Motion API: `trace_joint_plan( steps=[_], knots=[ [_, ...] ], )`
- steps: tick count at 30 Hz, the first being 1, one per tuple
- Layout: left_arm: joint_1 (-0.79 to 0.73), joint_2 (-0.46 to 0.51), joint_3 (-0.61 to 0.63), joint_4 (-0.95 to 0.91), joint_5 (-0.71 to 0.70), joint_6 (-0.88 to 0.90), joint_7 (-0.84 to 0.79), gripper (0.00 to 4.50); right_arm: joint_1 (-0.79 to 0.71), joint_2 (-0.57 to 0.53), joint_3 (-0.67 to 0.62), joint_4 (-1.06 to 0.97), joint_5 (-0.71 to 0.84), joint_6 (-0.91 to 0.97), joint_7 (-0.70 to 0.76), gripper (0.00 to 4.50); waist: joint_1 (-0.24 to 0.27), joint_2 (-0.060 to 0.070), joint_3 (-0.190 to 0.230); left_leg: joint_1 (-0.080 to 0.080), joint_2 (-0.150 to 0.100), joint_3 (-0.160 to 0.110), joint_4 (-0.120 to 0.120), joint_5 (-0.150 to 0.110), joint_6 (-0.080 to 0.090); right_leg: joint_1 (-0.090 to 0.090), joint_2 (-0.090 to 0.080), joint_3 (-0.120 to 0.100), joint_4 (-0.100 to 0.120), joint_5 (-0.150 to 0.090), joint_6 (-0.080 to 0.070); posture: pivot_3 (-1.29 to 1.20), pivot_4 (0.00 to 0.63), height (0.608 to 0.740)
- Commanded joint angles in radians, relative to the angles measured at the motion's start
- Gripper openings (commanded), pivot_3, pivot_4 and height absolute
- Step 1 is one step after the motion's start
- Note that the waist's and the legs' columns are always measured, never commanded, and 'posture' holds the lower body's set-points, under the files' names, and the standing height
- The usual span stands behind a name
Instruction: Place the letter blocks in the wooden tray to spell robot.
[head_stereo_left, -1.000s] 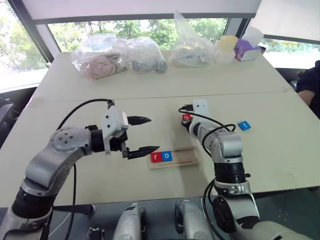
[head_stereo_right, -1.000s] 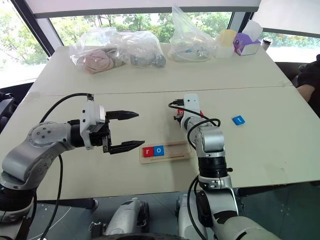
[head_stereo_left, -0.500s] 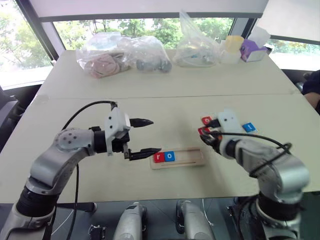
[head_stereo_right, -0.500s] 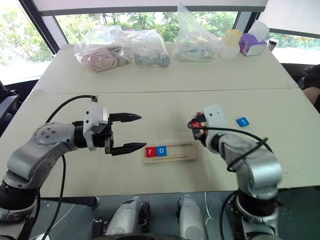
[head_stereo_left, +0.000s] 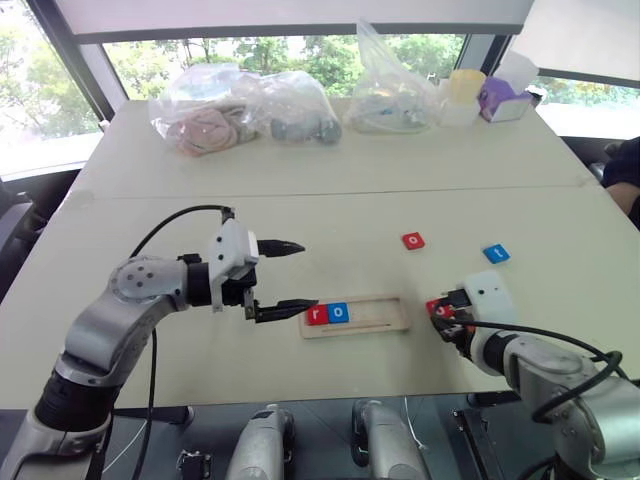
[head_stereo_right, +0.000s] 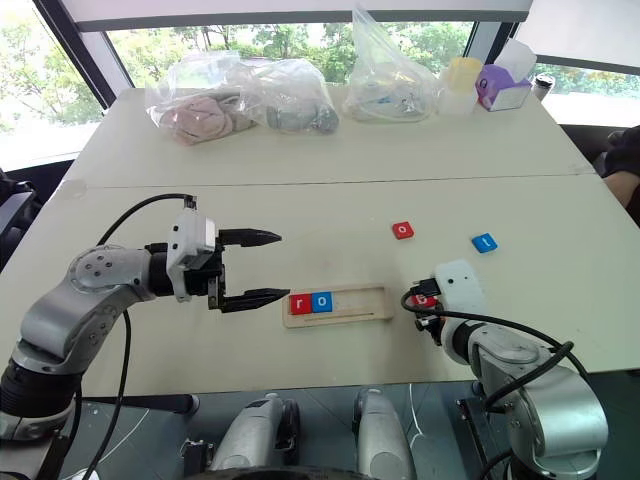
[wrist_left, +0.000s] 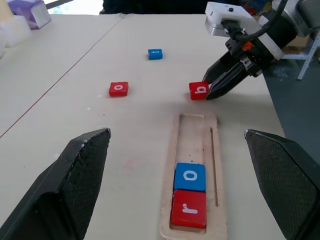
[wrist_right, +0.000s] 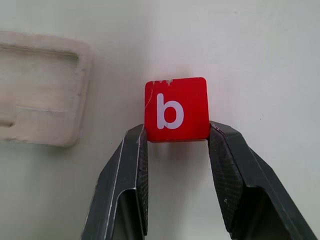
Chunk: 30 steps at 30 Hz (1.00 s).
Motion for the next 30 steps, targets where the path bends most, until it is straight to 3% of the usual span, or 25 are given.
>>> trace_joint_plan(
  steps=[1, 4, 10, 11, 15, 17, 19, 21, 26, 30],
  knots=[
    [-0.014, -0.005, 0.005, -0.013, 0.003, -0.015, 0.002, 4.50, 0.002, 0.018, -0.036, -0.006, -0.011, 0.007, -0.025, 1.13, 0.000, 0.000, 0.000, 0.000, 0.000, 0.000, 0.000, 0.000, 0.000, 0.000, 0.000, 0.000, 0.000, 0.000, 0.000, 0.00, 0.150, 0.740],
    [-0.016, -0.008, 0.004, -0.016, 0.004, -0.011, 0.005, 4.50, 0.005, 0.028, -0.035, -0.002, -0.012, 0.007, -0.040, 1.13, 0.000, 0.000, 0.000, 0.000, 0.000, 0.000, 0.000, 0.000, 0.000, 0.000, 0.000, 0.000, 0.000, 0.000, 0.000, 0.00, 0.150, 0.740],
    [-0.013, -0.011, 0.001, -0.026, 0.003, -0.007, 0.013, 4.50, 0.016, 0.010, -0.028, -0.006, 0.017, 0.007, -0.022, 4.18, 0.000, 0.000, 0.000, 0.000, 0.000, 0.000, -0.001, 0.000, 0.000, -0.001, 0.000, 0.000, 0.000, 0.000, 0.000, 0.00, 0.150, 0.740],
    [-0.010, -0.011, 0.002, -0.028, 0.003, -0.008, 0.013, 4.50, 0.016, -0.004, -0.029, -0.010, 0.027, 0.007, -0.010, 4.42, 0.000, 0.000, 0.000, -0.001, 0.000, 0.000, -0.001, 0.000, 0.000, -0.001, 0.000, 0.000, 0.000, 0.000, 0.000, 0.00, 0.150, 0.740],
    [0.002, -0.004, 0.008, -0.028, 0.002, -0.015, 0.005, 4.50, -0.060, -0.345, -0.068, 0.023, 0.164, -0.035, 0.271, 4.42, 0.000, 0.002, 0.002, -0.001, 0.000, 0.002, 0.000, 0.000, 0.000, -0.001, -0.001, 0.000, -0.001, 0.000, 0.000, 0.00, 0.150, 0.740],
    [0.000, -0.005, 0.006, -0.019, 0.006, -0.022, -0.001, 4.50, -0.059, -0.547, -0.073, 0.085, 0.194, -0.221, 0.467, 4.42, 0.000, 0.003, 0.003, -0.001, 0.000, 0.003, 0.000, 0.000, 0.001, -0.001, -0.002, 0.000, -0.002, 0.000, 0.000, 0.00, 0.150, 0.740],
    [-0.012, -0.015, -0.002, -0.006, 0.013, -0.030, 0.000, 4.50, -0.024, -0.682, -0.071, 0.178, 0.173, -0.461, 0.645, 4.42, 0.000, 0.000, 0.003, -0.001, 0.000, 0.003, 0.000, 0.000, 0.001, 0.000, -0.001, 0.000, -0.004, -0.001, 0.001, 0.00, 0.150, 0.740],
    [-0.022, -0.024, -0.008, 0.001, 0.019, -0.034, 0.002, 4.50, 0.016, -0.740, -0.060, 0.261, 0.132, -0.685, 0.765, 4.42, 0.001, -0.002, 0.004, 0.000, 0.000, 0.000, -0.002, 0.001, 0.002, 0.002, 0.001, -0.001, -0.007, -0.001, 0.001, 0.00, 0.150, 0.740],
    [-0.042, -0.033, -0.012, 0.013, 0.029, -0.037, -0.007, 4.50, 0.034, -0.746, 0.032, 0.491, 0.048, -1.102, 0.960, 4.42, 0.003, -0.003, 0.005, 0.000, -0.001, -0.001, -0.002, 0.000, 0.004, 0.005, 0.001, -0.002, -0.011, 0.000, 0.001, 0.00, 0.150, 0.740],
    [-0.059, -0.032, -0.010, 0.024, 0.035, -0.038, -0.016, 4.50, -0.051, -0.715, 0.139, 0.709, -0.034, -1.390, 1.060, 4.42, 0.003, -0.003, 0.005, 0.000, -0.001, 0.001, 0.000, -0.001, 0.005, 0.006, 0.001, -0.001, -0.011, 0.000, 0.001, 0.00, 0.150, 0.740]
  ],
)
